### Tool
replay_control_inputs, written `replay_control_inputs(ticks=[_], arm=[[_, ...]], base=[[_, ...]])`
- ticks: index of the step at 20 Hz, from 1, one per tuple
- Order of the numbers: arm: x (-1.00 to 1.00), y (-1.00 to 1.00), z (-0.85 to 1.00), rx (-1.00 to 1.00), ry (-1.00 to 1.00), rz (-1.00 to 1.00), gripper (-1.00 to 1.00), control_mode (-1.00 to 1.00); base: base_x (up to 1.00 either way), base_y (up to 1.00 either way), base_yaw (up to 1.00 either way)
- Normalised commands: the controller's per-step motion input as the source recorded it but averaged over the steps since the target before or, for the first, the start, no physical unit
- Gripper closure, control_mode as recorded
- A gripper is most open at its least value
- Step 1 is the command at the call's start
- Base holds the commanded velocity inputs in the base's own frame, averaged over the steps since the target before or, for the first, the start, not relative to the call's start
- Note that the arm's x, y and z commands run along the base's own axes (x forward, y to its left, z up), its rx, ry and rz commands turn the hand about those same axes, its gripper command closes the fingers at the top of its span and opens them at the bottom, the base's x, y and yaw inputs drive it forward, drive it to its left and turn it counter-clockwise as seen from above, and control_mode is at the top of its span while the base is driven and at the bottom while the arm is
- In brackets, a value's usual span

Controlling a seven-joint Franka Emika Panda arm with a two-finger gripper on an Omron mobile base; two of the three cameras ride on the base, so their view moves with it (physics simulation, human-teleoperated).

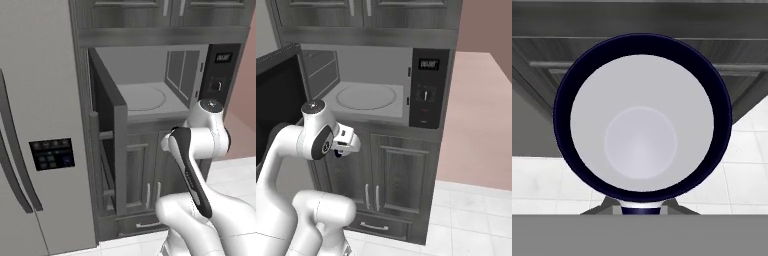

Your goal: Pick the mug from the counter and place it inside the microwave. Then close the microwave.

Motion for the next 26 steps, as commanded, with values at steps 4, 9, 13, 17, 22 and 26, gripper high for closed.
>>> replay_control_inputs(ticks=[4,9,13,17,22,26], arm=[[0.0,0.0,0.0,0.0,0.0,0.0,1.0,1.0],[0.0,0.0,0.0,0.0,0.0,0.0,1.0,1.0],[0.0,0.0,0.0,0.0,0.0,0.0,1.0,1.0],[0.0,0.0,0.0,0.0,0.0,0.0,1.0,1.0],[0.0,0.0,0.0,0.0,0.0,0.0,1.0,1.0],[0.0,0.0,0.0,0.0,0.0,0.0,1.0,1.0]], base=[[0.4,0.0,-0.02],[0.16,0.0,-0.05],[0.0,0.0,0.0],[0.0,0.0,0.0],[0.0,0.0,0.0],[0.0,0.0,0.0]])
